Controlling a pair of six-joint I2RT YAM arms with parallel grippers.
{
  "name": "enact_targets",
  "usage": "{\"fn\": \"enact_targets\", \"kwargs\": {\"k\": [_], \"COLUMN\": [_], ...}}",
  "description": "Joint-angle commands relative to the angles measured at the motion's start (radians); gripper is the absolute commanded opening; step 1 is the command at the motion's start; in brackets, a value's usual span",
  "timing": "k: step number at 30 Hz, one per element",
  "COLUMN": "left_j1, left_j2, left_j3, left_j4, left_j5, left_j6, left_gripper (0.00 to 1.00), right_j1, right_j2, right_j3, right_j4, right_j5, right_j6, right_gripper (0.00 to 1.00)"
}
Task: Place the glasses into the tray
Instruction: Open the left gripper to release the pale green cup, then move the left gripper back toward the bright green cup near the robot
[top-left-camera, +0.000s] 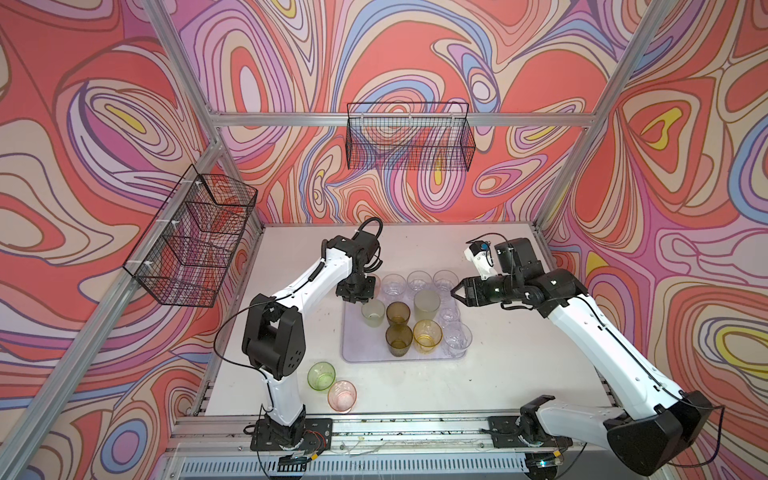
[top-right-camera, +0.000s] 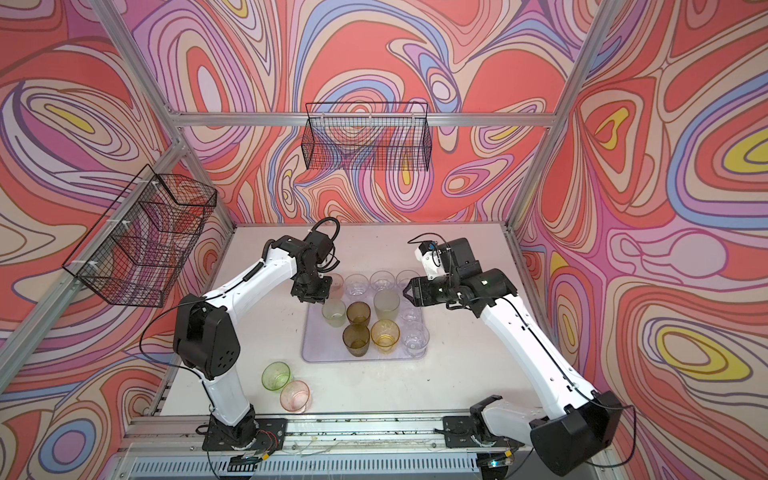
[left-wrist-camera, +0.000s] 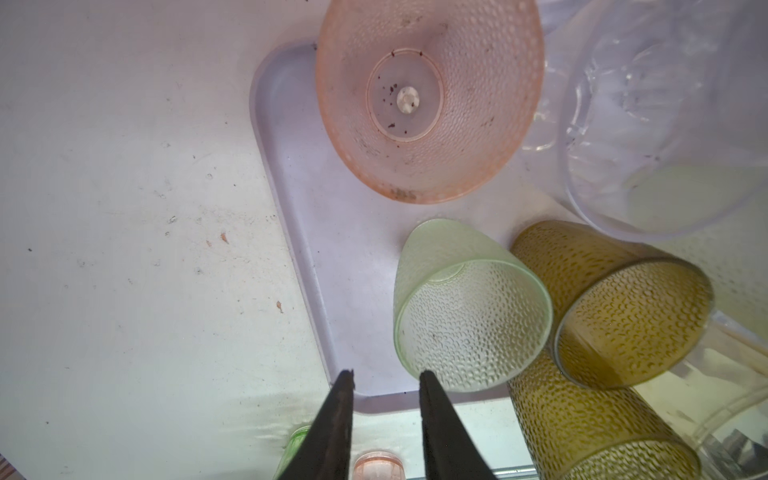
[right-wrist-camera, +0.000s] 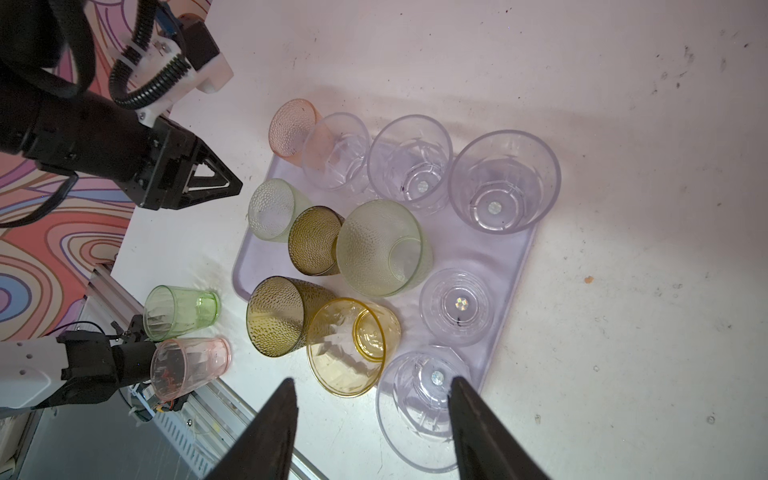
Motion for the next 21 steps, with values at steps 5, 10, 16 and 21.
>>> {"fn": "enact_targets", "kwargs": {"k": [5, 10, 16, 21], "left_j1": [0.016, 0.029, 0.057, 0.078], "left_j2": [-0.100, -0.166, -0.263, -0.345], "left_j3": [0.018, -0.009, -0.053, -0.097], "left_j4": [-0.082, -0.092, -0.107, -0.121], "left_j5": [-0.023, -0.004, -0.003, -0.043], "left_j6": [0.010, 0.001, -0.019, -0.061], "left_gripper": [0.32, 0.32, 0.35, 0.36], "right_j1": [-0.003, -0.003, -0.003, -0.003], "right_j2": [0.000, -0.007, -0.008, -0.006], "right_j3": [-0.002, -0.010, -0.022, -0.019], "right_j4": [0.031, 0.043, 0.060, 0.060], "right_j5": [-0.010, -0.008, -0.016, -0.022], "right_j6": [0.003, 0.003, 0.006, 0.009], "right_gripper": [0.60, 0.60, 0.60, 0.60]}}
